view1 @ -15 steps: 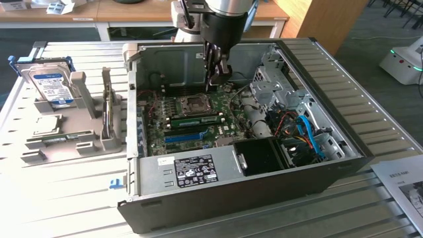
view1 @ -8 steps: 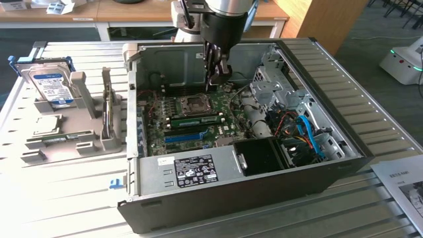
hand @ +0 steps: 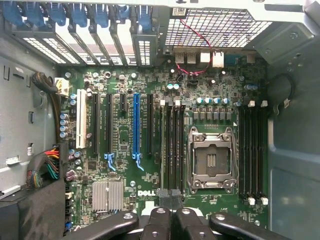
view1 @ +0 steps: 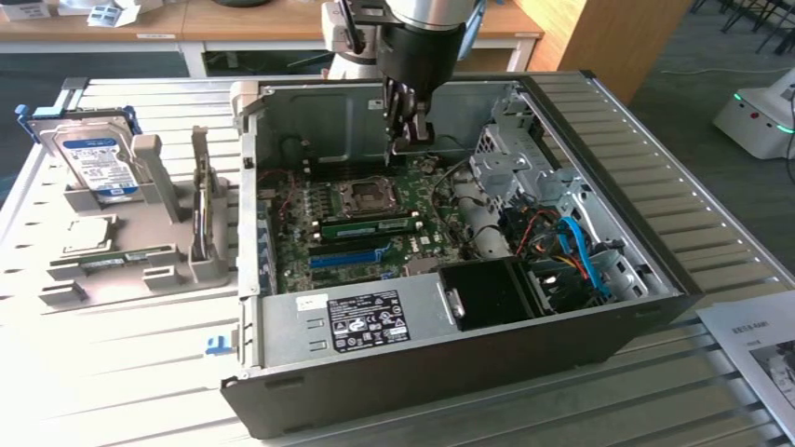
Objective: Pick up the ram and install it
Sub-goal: 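Press down the ram until it locks into place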
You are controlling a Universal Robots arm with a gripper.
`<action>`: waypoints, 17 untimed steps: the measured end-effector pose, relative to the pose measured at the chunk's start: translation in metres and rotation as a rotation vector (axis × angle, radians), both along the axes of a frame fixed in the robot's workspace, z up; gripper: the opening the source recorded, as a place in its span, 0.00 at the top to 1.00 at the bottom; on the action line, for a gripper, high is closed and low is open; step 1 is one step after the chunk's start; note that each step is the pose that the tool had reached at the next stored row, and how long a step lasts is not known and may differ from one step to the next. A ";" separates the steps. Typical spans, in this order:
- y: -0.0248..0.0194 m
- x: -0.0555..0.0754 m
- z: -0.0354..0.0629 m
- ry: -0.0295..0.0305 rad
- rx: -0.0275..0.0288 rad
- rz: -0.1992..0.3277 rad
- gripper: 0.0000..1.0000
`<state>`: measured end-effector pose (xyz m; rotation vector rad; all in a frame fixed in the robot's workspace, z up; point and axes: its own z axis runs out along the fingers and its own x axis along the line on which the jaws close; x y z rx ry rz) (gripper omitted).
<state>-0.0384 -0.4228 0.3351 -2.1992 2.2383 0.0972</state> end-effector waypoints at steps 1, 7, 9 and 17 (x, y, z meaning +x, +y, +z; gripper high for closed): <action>0.0000 0.000 0.0000 0.0000 0.0000 0.000 0.90; 0.0000 0.004 0.0001 0.0001 -0.0002 0.000 0.90; 0.0000 0.007 0.0000 0.0000 -0.0001 0.000 0.90; 0.0000 0.023 0.0000 0.0000 -0.0001 0.000 0.90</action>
